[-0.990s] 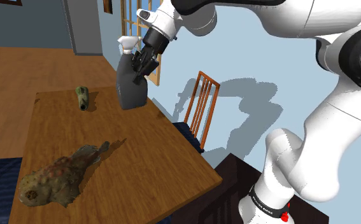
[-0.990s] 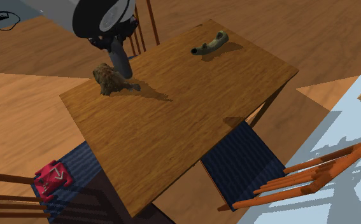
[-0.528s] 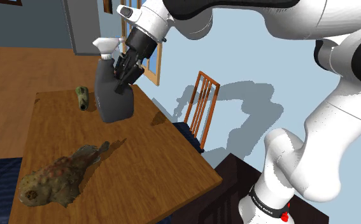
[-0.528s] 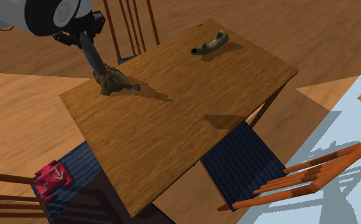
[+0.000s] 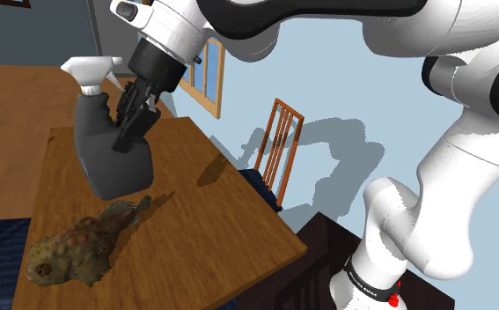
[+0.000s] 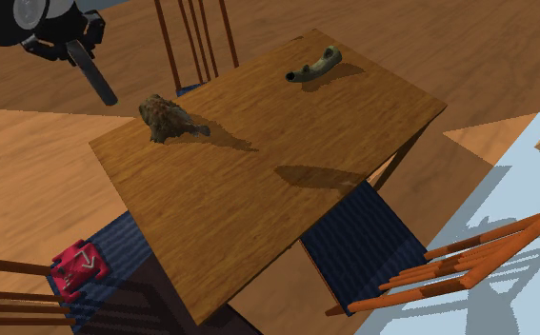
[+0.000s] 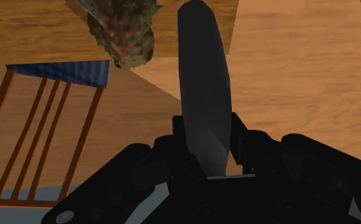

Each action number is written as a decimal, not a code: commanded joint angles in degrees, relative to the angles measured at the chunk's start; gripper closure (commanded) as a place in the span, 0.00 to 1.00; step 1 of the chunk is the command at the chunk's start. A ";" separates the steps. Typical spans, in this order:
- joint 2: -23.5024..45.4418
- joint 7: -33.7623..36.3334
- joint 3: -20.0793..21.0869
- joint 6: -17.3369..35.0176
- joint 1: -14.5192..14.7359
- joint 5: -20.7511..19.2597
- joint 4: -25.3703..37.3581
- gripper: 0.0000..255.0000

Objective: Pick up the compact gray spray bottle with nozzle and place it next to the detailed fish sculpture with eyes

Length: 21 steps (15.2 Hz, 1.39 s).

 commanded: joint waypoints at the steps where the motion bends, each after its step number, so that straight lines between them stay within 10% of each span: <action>1: 1.15 2.79 1.55 0.73 0.92 -0.71 1.29 1.00; 15: 15.64 21.28 9.71 3.20 8.16 -8.34 17.50 1.00; 21: 15.52 20.25 9.83 7.75 8.22 -7.66 12.76 1.00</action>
